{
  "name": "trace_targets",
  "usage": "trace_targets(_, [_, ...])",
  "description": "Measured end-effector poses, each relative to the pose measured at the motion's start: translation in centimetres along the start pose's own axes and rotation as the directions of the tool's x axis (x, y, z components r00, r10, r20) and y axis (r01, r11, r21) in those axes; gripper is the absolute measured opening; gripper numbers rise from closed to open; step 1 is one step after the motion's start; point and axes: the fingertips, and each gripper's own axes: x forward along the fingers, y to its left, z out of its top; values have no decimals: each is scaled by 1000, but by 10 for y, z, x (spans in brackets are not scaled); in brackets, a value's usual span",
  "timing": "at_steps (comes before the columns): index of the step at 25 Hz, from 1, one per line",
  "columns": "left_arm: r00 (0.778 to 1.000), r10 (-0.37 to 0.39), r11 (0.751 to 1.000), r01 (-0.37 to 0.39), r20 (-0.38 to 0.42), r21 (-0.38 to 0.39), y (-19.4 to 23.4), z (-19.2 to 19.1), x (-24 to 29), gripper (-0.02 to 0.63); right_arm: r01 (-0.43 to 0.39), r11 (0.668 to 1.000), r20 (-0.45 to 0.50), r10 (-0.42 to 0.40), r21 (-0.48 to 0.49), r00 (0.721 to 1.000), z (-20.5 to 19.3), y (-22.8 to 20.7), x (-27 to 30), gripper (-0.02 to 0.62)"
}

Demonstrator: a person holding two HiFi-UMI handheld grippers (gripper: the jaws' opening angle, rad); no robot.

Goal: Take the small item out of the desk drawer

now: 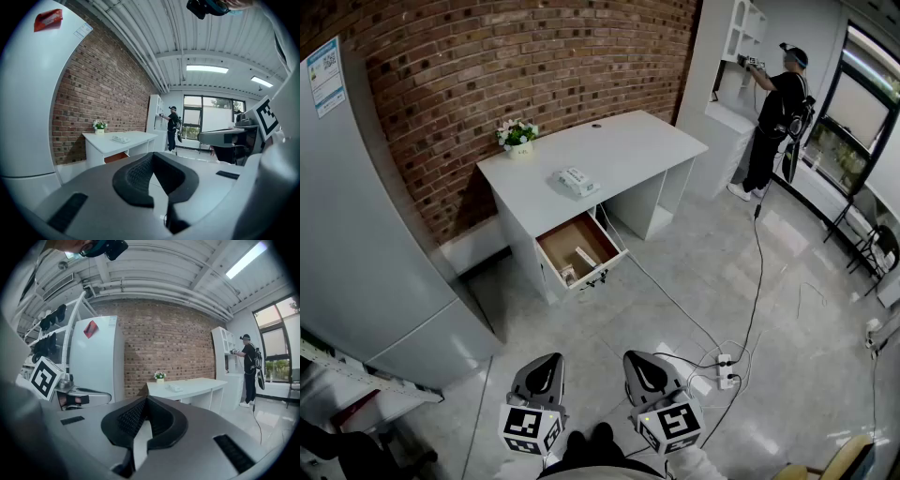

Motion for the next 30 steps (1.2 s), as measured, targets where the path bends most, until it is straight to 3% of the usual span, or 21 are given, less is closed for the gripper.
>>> trace_targets(26, [1000, 21, 1000, -21, -18, 15, -50, 3, 35, 17, -33, 999, -16, 34, 40, 999, -16, -54, -16, 29])
trace_targets(30, [1000, 22, 1000, -22, -12, 18, -52, 8, 40, 17, -34, 998, -15, 34, 52, 999, -14, -60, -13, 57])
